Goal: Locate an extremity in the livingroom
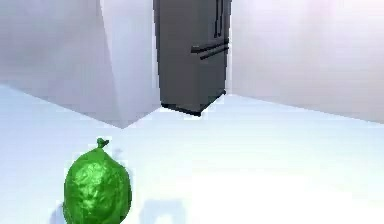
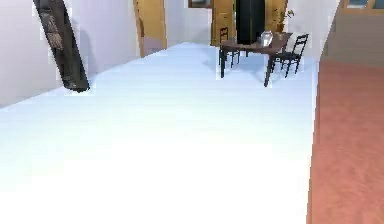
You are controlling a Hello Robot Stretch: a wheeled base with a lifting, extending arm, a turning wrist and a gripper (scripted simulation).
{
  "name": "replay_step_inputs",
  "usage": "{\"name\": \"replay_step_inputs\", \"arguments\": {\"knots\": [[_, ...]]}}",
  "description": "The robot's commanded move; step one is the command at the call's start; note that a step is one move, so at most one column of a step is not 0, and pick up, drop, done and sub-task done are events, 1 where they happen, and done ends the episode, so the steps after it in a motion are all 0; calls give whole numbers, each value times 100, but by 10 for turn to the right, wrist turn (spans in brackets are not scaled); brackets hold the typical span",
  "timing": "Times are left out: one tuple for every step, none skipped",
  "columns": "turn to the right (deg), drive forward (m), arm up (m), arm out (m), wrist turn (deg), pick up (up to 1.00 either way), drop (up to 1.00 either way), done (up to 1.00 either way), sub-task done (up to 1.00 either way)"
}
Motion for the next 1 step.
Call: {"name": "replay_step_inputs", "arguments": {"knots": [[-450,0,0,0,0,0,0,0,0]]}}
